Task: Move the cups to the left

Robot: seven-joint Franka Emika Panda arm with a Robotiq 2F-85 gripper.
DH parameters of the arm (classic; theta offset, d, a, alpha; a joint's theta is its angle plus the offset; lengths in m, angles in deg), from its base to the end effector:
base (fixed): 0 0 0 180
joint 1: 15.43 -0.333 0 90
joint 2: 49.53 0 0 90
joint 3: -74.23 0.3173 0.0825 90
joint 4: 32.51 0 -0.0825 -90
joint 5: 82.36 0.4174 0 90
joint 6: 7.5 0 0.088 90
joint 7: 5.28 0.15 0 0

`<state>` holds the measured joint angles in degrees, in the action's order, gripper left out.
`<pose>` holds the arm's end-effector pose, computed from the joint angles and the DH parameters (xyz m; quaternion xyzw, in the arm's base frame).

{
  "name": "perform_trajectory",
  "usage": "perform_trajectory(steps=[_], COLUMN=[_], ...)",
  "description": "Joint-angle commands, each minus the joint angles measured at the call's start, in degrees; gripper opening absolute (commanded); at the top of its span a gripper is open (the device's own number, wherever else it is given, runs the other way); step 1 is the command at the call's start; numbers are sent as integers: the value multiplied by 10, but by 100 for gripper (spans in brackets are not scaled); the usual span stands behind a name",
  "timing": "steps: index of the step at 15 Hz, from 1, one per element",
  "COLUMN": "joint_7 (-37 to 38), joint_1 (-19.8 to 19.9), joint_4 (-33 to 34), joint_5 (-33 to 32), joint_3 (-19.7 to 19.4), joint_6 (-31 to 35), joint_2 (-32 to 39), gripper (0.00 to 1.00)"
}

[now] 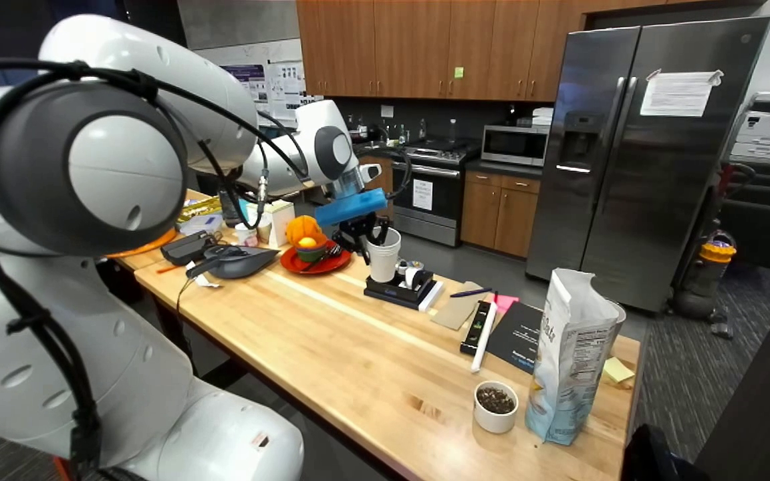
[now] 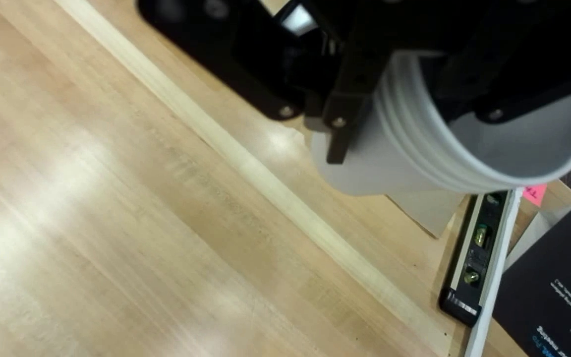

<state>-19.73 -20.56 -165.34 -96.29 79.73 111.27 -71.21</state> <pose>0.4821 0.0695 0.4500 0.9543 0.2625 0.0595 0.1297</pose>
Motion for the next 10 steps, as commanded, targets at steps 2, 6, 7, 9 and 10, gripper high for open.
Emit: perform_trajectory(steps=[2, 6, 7, 9, 10], joint_7=[-24, -38, -42, -66, -93], joint_1=[-22, -46, -54, -70, -82], joint_4=[17, 34, 38, 47, 50], joint_5=[-42, -56, -58, -59, -55], joint_3=[21, 45, 52, 63, 68], joint_6=[-7, -7, -7, -2, -9], joint_2=[18, 39, 45, 57, 62], gripper=[5, 5, 5, 5, 5])
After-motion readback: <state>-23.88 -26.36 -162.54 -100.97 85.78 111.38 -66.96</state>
